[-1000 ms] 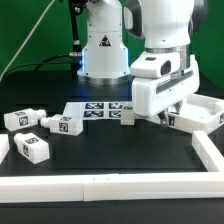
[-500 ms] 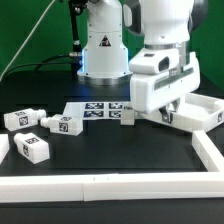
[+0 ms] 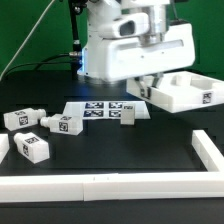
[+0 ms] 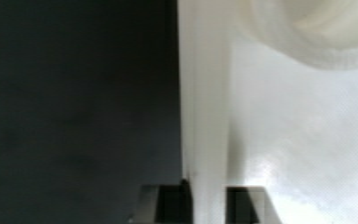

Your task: Assemble one leg

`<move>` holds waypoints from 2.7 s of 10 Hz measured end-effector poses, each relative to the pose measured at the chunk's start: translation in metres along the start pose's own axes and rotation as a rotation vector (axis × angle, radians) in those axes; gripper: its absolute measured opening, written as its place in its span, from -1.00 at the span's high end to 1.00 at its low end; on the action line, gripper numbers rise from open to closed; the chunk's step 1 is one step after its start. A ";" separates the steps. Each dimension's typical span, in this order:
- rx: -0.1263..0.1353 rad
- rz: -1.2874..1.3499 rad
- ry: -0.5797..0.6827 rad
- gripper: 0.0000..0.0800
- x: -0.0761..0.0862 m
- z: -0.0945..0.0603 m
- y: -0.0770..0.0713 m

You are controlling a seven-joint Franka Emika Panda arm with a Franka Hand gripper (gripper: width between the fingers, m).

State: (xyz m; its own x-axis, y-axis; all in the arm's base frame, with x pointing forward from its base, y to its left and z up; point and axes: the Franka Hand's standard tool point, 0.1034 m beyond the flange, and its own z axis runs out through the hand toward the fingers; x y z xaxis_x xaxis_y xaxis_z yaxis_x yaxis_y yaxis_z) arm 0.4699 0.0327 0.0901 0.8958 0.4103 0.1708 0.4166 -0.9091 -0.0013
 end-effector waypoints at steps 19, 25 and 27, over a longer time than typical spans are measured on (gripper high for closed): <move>0.037 0.509 -0.067 0.87 0.046 0.068 0.085; 0.044 0.511 -0.094 0.87 0.044 0.079 0.102; 0.048 0.514 -0.093 0.87 0.055 0.085 0.105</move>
Offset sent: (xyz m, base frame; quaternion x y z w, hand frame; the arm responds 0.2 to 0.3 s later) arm 0.0000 0.0000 0.0000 0.0000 0.0000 0.0000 1.0000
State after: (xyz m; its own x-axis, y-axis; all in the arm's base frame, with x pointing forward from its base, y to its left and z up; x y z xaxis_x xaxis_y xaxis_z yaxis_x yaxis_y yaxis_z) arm 0.5759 -0.0340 0.0153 0.9956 -0.0812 0.0475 -0.0757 -0.9913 -0.1077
